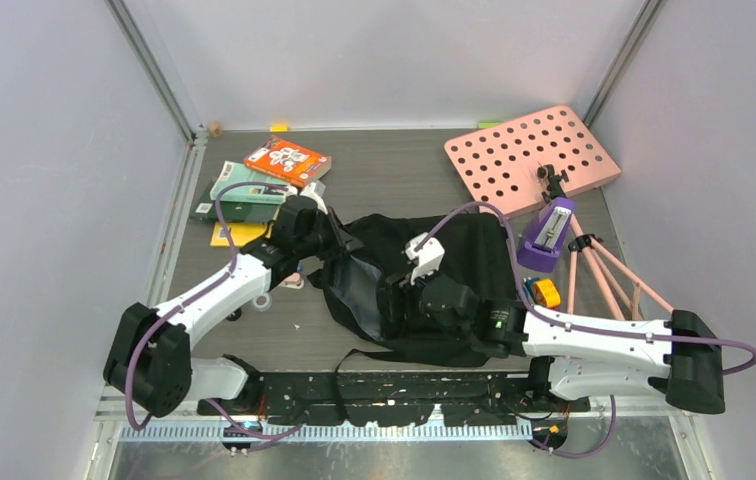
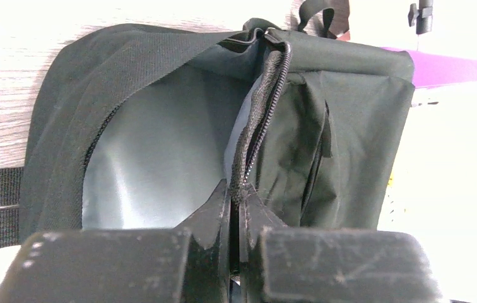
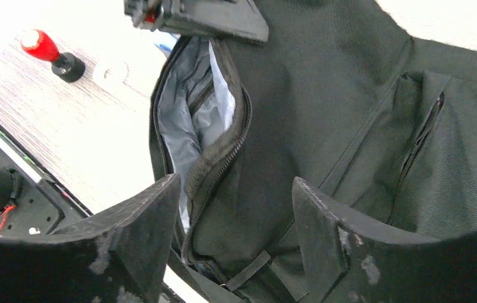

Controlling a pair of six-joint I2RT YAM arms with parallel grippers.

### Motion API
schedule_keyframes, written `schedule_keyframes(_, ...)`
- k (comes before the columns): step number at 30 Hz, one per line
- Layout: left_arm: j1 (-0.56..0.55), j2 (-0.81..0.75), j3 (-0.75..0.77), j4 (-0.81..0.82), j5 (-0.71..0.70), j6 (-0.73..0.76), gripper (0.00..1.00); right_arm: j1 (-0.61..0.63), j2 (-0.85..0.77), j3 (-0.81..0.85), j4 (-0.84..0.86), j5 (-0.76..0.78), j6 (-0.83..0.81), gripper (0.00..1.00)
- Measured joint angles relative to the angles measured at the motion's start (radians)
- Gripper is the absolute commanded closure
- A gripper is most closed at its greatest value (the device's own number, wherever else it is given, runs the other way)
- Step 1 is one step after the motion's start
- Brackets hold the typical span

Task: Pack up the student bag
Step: Unzip the student bag at the center of the board.

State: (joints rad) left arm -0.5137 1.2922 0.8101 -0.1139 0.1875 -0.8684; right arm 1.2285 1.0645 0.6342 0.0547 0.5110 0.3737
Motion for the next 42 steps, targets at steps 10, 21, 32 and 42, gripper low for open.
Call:
schedule_keyframes(10, -0.022, -0.005, -0.001, 0.035, 0.000, -0.026, 1.00, -0.039, 0.135, 0.396, -0.361, -0.047, 0.100, 0.17)
schedule_keyframes(21, -0.031, -0.037, -0.003, 0.036, 0.001, -0.037, 1.00, -0.117, 0.377, 0.482, -0.491, -0.114, 0.099, 0.87)
schedule_keyframes(32, -0.036, -0.121, 0.020, -0.107, -0.110, 0.108, 0.18, -0.115, 0.198, 0.321, -0.445, 0.056, 0.225, 1.00)
schedule_keyframes(42, -0.009, -0.031, 0.043, -0.197, -0.295, 0.261, 0.15, -0.116, -0.139, 0.094, -0.596, 0.304, 0.528, 1.00)
